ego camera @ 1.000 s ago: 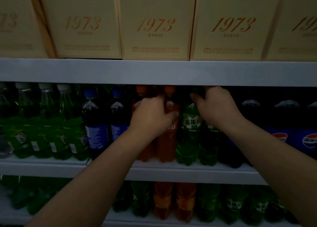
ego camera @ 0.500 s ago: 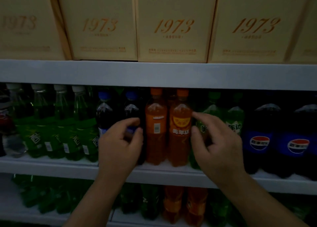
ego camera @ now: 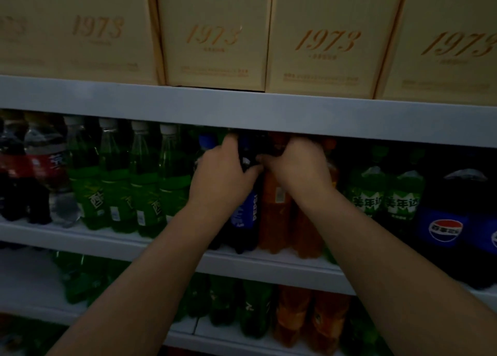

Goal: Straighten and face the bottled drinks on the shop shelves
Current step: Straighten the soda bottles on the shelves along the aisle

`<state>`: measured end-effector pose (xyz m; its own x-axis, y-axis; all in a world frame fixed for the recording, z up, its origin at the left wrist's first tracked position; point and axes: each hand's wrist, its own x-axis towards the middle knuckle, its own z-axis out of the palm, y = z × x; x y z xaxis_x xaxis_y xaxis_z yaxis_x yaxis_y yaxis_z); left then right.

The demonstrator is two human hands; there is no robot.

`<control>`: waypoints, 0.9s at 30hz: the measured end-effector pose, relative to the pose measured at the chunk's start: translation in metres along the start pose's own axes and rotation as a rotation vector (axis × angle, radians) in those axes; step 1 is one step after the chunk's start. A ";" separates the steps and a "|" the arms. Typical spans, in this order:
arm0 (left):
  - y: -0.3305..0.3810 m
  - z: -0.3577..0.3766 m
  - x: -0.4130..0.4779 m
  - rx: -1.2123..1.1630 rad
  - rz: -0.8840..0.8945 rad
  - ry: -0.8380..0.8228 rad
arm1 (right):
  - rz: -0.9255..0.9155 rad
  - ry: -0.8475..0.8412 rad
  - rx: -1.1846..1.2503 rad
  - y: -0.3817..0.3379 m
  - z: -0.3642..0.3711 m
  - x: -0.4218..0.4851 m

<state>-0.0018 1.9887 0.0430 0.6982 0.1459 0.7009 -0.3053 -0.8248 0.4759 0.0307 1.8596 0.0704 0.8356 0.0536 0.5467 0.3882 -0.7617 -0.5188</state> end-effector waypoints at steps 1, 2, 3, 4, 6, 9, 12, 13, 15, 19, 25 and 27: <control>-0.002 0.000 0.000 -0.008 0.005 -0.026 | 0.010 -0.011 -0.014 0.000 -0.002 0.000; -0.003 0.001 0.001 -0.016 0.012 -0.044 | 0.024 -0.025 -0.025 0.001 -0.005 0.001; -0.005 0.000 0.001 -0.028 0.016 -0.055 | 0.045 -0.048 -0.032 0.002 -0.008 0.001; -0.006 -0.001 0.001 -0.039 0.015 -0.065 | 0.076 -0.084 -0.028 0.002 -0.012 0.002; -0.007 -0.003 0.001 -0.048 0.017 -0.095 | 0.151 -0.175 0.036 0.000 -0.021 0.002; -0.008 -0.004 0.002 -0.061 0.031 -0.124 | 0.281 -0.300 0.175 -0.004 -0.028 0.002; -0.010 -0.004 0.002 -0.079 0.062 -0.110 | 0.218 -0.210 0.215 -0.002 -0.023 -0.003; -0.011 -0.003 0.002 -0.083 0.070 -0.102 | 0.153 -0.157 0.187 -0.001 -0.019 -0.005; -0.013 -0.001 0.002 -0.103 0.072 -0.092 | 0.068 -0.079 0.117 0.000 -0.014 -0.007; -0.013 0.001 0.001 -0.086 0.064 -0.067 | 0.029 -0.050 0.079 0.003 -0.013 -0.004; -0.012 -0.006 0.008 -0.136 -0.051 -0.224 | 0.167 -0.133 0.252 0.010 -0.020 -0.004; -0.011 -0.009 0.011 -0.220 -0.128 -0.324 | 0.150 -0.116 0.295 0.011 -0.019 -0.006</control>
<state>0.0033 2.0042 0.0500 0.8966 0.0316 0.4416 -0.3092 -0.6693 0.6756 0.0221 1.8388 0.0737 0.9239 0.0413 0.3803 0.3392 -0.5481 -0.7645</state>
